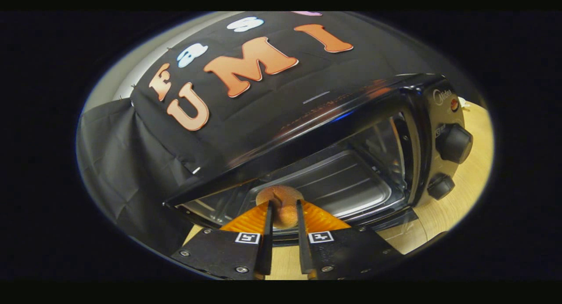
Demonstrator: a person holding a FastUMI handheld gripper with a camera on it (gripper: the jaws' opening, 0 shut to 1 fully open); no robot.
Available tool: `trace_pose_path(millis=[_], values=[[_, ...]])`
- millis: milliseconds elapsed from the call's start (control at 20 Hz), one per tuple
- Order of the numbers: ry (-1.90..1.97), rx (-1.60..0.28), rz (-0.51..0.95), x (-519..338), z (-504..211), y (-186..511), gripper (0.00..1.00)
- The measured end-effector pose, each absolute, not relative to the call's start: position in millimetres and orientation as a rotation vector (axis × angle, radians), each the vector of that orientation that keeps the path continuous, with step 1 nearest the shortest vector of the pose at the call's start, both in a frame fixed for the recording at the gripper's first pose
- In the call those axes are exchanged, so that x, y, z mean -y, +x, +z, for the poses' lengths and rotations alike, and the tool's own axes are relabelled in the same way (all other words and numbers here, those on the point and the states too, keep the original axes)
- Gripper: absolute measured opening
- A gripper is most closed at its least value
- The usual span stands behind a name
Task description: Open the toaster oven, put the food inside, and close the toaster oven door.
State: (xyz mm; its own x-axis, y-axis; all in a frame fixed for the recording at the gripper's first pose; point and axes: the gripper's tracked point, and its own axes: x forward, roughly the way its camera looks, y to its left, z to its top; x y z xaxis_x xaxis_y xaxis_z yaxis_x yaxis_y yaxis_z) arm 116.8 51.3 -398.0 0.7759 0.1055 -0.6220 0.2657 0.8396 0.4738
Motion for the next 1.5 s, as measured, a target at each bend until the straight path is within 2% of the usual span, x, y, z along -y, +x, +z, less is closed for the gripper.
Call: trace_pose_path(millis=[150,250,300,500,700,950,1150,1500], values=[[0.529,-0.678,-0.086,-52.4,-400.0,116.2,0.27],[0.496,-0.669,-0.075,-55.0,-400.7,116.5,0.35],[0.48,-0.668,-0.073,-57.2,-398.3,115.8,0.43],[0.471,-0.664,-0.059,-61.0,-397.0,115.1,0.55],[0.471,-0.666,-0.053,-63.5,-396.1,114.0,0.61],[0.455,-0.661,-0.021,-73.8,-391.8,111.3,0.63],[0.432,-0.64,-0.017,-71.0,-382.0,110.1,0.71],[0.258,-0.673,0.031,-68.8,-348.2,57.9,0.86]])
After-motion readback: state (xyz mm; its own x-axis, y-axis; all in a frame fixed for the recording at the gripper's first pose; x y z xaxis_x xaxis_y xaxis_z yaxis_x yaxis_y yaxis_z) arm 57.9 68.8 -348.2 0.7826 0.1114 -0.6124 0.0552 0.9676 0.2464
